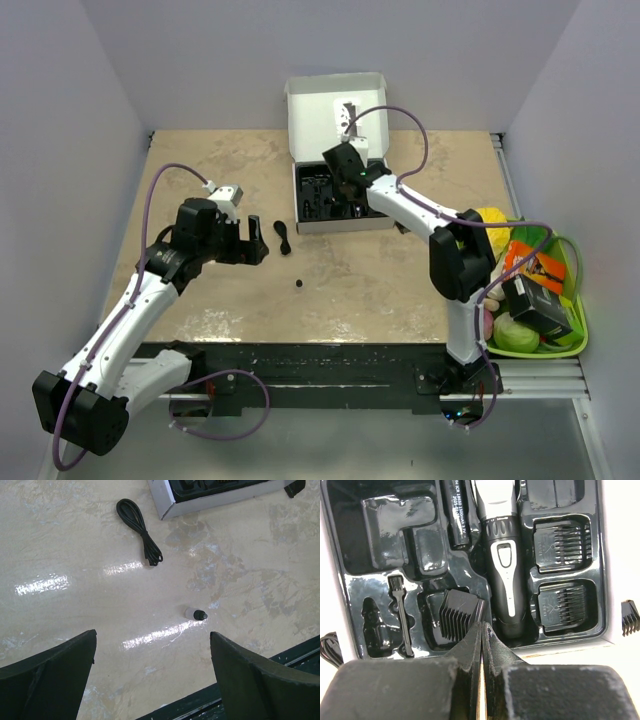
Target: Sort the hair-cutting tools
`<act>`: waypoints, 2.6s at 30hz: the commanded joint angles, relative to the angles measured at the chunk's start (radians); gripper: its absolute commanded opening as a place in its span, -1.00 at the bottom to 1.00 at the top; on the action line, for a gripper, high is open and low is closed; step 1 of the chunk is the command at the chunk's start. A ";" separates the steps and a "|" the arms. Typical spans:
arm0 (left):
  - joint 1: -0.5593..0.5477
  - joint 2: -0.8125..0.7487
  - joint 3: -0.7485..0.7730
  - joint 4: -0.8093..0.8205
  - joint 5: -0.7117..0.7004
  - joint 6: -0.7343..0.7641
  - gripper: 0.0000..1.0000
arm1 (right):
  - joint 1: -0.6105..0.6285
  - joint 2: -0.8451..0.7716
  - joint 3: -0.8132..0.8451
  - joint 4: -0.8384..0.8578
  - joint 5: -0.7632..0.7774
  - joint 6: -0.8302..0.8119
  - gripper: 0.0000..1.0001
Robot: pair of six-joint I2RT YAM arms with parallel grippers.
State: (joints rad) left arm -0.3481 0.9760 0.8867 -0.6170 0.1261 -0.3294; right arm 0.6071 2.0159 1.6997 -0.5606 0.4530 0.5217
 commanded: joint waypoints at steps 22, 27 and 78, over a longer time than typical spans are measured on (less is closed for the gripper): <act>0.000 -0.003 0.024 0.016 -0.019 0.024 0.99 | -0.033 0.089 0.048 0.013 -0.008 0.061 -1.00; 0.000 0.000 0.026 0.014 -0.019 0.026 0.99 | -0.032 0.102 0.055 0.027 -0.023 0.057 -1.00; -0.002 -0.007 0.024 0.025 -0.005 0.012 0.99 | 0.028 0.080 0.183 -0.035 0.018 -0.011 -1.00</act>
State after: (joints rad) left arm -0.3481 0.9829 0.8867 -0.6163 0.1158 -0.3218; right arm 0.6304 2.1773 1.8359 -0.5846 0.4496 0.5140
